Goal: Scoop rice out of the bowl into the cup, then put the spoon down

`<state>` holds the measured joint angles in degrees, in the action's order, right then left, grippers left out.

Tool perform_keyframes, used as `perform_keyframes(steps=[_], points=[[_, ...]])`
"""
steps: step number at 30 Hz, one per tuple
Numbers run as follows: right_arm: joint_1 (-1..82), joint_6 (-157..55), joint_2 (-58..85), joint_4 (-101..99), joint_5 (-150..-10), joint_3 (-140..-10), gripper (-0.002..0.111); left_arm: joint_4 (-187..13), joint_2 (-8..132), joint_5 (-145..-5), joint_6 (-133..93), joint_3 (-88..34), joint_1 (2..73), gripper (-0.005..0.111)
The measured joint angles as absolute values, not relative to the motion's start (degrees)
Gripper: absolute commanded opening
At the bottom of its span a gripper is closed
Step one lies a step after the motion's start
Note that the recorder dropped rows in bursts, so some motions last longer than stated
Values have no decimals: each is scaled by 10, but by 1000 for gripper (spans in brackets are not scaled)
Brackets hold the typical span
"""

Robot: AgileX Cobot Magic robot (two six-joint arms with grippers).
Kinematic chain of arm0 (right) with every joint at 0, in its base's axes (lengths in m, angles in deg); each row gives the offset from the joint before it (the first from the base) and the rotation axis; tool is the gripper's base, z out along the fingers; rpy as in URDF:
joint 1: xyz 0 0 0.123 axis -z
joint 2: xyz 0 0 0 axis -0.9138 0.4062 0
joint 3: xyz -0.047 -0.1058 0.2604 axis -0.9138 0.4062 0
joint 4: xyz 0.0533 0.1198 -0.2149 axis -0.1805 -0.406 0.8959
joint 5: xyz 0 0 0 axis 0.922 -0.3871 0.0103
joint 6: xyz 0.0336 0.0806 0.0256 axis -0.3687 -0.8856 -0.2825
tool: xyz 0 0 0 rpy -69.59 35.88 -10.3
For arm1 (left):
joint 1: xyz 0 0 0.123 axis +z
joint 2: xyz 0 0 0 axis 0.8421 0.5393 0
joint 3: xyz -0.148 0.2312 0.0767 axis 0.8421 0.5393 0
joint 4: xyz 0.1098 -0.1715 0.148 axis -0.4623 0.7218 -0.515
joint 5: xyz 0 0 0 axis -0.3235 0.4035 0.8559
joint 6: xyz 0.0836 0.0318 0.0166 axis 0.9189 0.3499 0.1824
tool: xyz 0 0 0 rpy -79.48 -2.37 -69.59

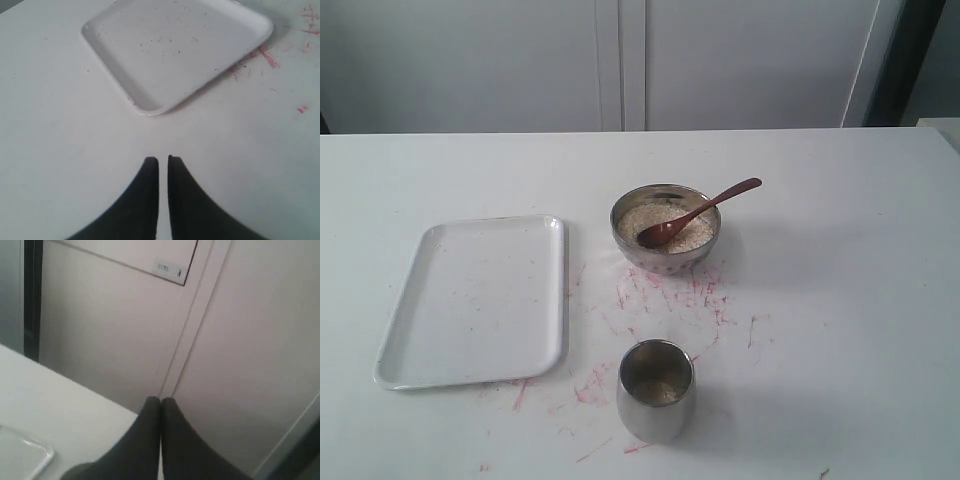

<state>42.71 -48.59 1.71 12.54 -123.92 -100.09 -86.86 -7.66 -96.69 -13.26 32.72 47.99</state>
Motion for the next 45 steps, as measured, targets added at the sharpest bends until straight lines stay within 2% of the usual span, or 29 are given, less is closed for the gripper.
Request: perform_keyframes(steps=[8,16,28,38,45], points=[[426,-449,122,167,-1291,-1046,0,-869,-77,-967,-133,327,480,14],[426,-447,156,257,-1310,-1046,0,-869,-77,-967,-133,327,480,14],[487,-413,267,303,-1377,-1046,0,-869,-77,-967,-133,327,480,14],[517,-258,425,287,-1337,-1046,0,-869,-77,-967,-133,327,480,14],[525,-26,514,240,-1305,-1046,0,-869,-77,-967,-133,327,480,14]])
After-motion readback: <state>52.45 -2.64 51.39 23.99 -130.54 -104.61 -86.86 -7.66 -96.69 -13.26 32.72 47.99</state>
